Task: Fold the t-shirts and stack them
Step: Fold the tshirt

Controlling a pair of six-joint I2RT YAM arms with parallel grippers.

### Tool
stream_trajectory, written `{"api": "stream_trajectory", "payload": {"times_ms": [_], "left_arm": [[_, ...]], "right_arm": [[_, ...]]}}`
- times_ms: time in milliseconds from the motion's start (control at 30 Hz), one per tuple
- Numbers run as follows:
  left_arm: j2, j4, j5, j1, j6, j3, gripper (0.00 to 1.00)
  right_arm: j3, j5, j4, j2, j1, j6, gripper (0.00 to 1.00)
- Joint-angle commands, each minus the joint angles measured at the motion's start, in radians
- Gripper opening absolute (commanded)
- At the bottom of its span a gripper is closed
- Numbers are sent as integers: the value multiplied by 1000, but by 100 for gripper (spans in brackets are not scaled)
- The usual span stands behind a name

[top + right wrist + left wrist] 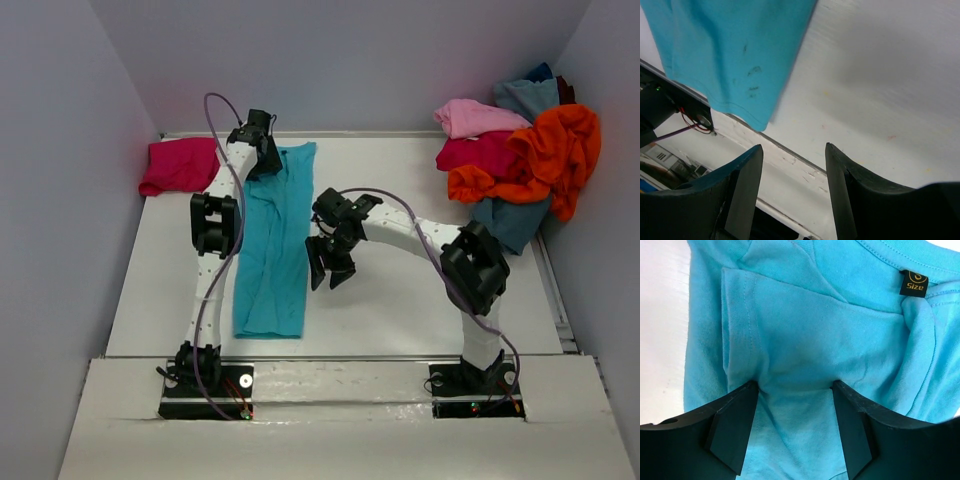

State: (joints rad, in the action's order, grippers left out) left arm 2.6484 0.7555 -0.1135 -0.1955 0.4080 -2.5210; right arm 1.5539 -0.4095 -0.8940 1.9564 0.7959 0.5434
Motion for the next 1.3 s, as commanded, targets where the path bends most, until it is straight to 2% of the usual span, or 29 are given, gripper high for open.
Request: {"api": "stream_trajectory", "payload": {"times_ms": [0,133,267,367,900,1267], "left_arm": [[16,39,-35,5,-15,-5,74],[7,61,-100,5,-20,11,74],[8,71,-104,5,-34,14,74],[1,74,-106,5,-38,16,74],[-16,96,-129,5,-78,57,75],[7,99,-109,-41,-117,47,75]], "right_arm": [[3,-41,115,28,71,53,58],[125,-41,103,108,127,66,58],[259,-26,52,194,170,50,58],[293,-34,33,234,192,52,58],[215,-166,89,357,192,41,57],[98,-107,116,311,192,50,56]]}}
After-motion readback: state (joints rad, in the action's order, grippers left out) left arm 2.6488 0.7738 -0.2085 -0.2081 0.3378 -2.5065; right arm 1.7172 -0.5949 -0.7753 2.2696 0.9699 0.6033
